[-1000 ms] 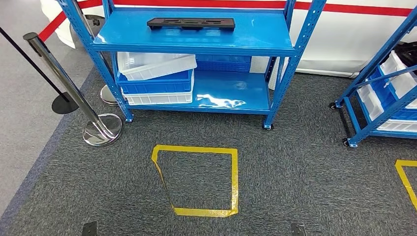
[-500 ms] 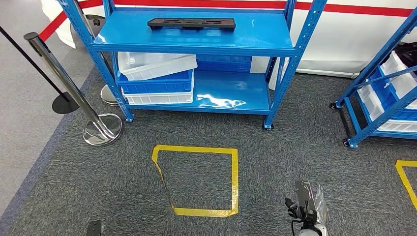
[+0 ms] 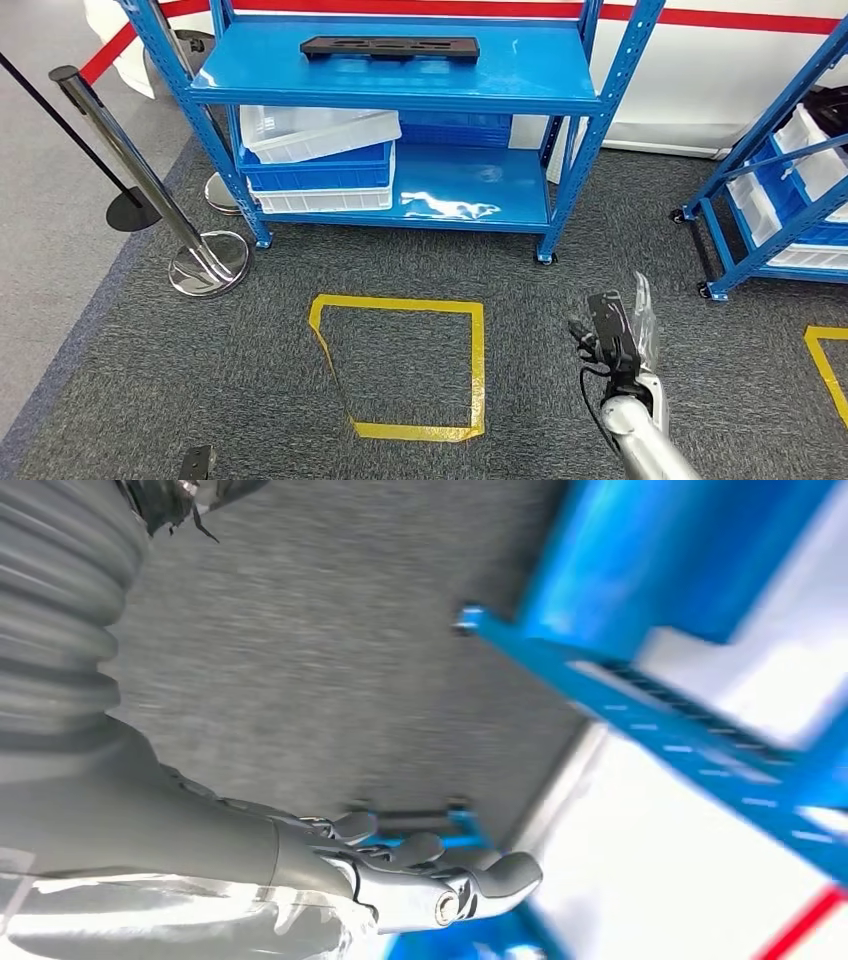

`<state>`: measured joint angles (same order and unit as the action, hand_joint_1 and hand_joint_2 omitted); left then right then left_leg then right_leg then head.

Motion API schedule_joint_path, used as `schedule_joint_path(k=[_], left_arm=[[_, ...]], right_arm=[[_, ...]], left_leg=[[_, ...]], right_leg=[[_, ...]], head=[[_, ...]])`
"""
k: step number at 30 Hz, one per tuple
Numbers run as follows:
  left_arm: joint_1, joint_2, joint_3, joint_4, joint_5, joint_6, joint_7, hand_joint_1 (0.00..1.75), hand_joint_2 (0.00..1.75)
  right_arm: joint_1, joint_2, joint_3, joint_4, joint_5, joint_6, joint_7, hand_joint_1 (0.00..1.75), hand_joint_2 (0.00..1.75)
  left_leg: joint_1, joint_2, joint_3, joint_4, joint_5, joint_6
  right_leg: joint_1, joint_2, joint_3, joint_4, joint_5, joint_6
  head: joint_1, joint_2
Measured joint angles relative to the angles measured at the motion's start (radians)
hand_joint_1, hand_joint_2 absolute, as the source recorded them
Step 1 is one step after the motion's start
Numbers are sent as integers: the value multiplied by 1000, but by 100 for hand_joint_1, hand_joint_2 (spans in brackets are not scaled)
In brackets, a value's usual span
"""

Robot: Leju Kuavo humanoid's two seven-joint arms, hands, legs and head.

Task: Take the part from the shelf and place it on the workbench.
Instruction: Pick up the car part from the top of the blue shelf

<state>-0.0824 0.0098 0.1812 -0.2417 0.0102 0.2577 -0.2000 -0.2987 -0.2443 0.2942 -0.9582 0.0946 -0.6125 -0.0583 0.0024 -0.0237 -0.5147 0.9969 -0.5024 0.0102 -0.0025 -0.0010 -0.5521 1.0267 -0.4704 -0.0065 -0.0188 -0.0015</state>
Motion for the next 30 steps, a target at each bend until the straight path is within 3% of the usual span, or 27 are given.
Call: schedule_joint_path(k=[11, 15, 16, 20, 30], left_arm=[[0, 15, -44, 1, -16, -49, -69, 0, 0], [0, 19, -56, 1, -16, -56, -95, 0, 0], [-1, 21, -60, 1, -16, -57, -104, 0, 0], [-6, 23, -68, 1, -18, -61, -133, 0, 0], [-11, 29, -106, 1, -39, -72, -169, 0, 0]], right_arm=[[-171, -2, 88, -279, 176, 111, 95, 0, 175], [-225, 9, 132, -340, 222, 145, 109, 0, 0], [-249, 13, 149, -356, 238, 158, 111, 0, 0], [-318, 42, 198, -394, 300, 209, 124, 0, 175], [-512, 149, 353, -428, 483, 337, 130, 0, 175]], left_leg=[[0, -2, -2, 0, 2, -1], [0, -2, -5, 1, 3, -1], [0, -1, -5, 1, 3, -1], [0, -2, -5, 1, 3, -1], [0, -2, -6, 1, 4, -1]], right_leg=[[0, -1, -1, 1, 1, 0], [0, -1, -4, 2, 2, 0], [0, 0, -4, 2, 2, 0], [0, -2, -4, 2, 2, 0], [0, -2, -5, 2, 2, -1]], head=[[0, 0], [0, 0], [0, 0], [0, 0], [0, 0]])
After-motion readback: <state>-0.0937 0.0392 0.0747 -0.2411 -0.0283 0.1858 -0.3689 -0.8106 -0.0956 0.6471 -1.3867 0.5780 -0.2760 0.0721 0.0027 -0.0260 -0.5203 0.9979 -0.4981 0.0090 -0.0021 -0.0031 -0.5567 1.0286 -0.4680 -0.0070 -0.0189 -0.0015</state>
